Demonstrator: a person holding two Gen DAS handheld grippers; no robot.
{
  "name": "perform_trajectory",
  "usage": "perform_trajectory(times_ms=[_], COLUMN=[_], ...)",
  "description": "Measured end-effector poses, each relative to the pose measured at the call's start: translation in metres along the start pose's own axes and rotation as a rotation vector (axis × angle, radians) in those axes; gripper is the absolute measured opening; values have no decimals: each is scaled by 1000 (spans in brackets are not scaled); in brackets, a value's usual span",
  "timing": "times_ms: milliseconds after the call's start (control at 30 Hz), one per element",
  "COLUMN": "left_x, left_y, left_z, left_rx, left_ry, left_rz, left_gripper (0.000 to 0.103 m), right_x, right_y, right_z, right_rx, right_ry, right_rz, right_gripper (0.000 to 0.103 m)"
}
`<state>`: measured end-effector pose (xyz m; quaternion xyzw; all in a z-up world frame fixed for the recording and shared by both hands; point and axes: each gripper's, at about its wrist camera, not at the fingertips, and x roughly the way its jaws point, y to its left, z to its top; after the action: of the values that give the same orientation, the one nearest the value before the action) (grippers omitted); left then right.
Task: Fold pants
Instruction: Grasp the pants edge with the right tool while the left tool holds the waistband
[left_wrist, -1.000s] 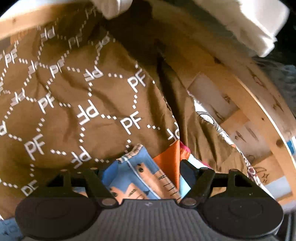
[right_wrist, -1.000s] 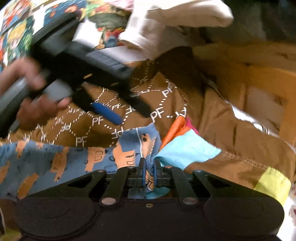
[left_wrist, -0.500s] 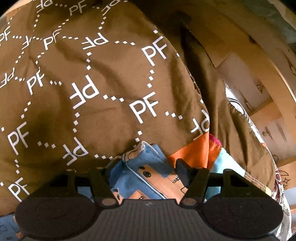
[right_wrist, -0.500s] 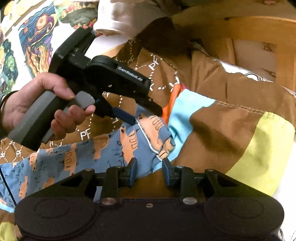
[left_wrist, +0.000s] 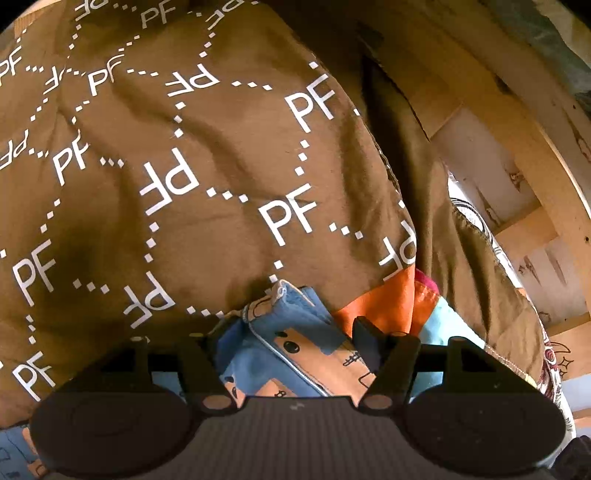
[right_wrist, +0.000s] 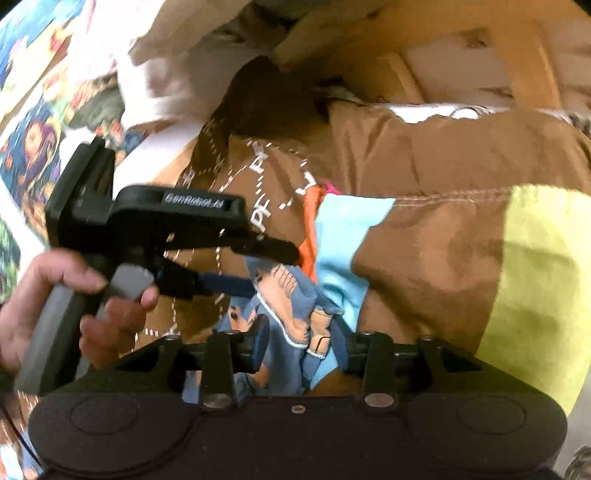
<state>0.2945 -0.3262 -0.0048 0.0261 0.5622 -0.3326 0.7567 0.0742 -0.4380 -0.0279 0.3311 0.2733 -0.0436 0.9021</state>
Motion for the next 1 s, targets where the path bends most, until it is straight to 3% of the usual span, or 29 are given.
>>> perform_trajectory(times_ms=[33, 133, 367, 467, 600, 700, 767, 800, 867, 1000], left_x=[0, -3, -16, -23, -28, -28, -28, -29, -34, -65], left_y=[0, 1, 10, 8, -2, -6, -6, -5, -2, 12], left_z=[0, -1, 3, 5, 6, 4, 1, -1, -5, -19], left_rx=[-1, -6, -88, -82, -47, -20, -8, -3, -10, -17], left_ry=[0, 6, 53, 52, 54, 55, 53, 53, 40, -45], left_rz=[-1, -11, -52, -41, 25, 71, 96, 99, 91, 32], left_gripper=[71, 71, 76, 78, 78, 68, 40, 34, 13, 9], right_x=[-1, -5, -14, -10, -8, -8, -9, -9, -12, -19], right_y=[-1, 3, 77, 88, 91, 94, 95, 96, 98, 100], right_z=[0, -2, -40, -53, -59, -63, -66, -67, -69, -71], right_rx=[9, -27, -658, -785, -845, -882, -905, -912, -921, -930], right_ry=[-4, -26, -111, -94, -84, -89, -91, -92, -99, -134], right_rz=[-6, -9, -73, -80, -88, -88, -84, -80, -67, -27], right_gripper=[16, 13, 12, 12, 12, 12, 12, 12, 12, 12])
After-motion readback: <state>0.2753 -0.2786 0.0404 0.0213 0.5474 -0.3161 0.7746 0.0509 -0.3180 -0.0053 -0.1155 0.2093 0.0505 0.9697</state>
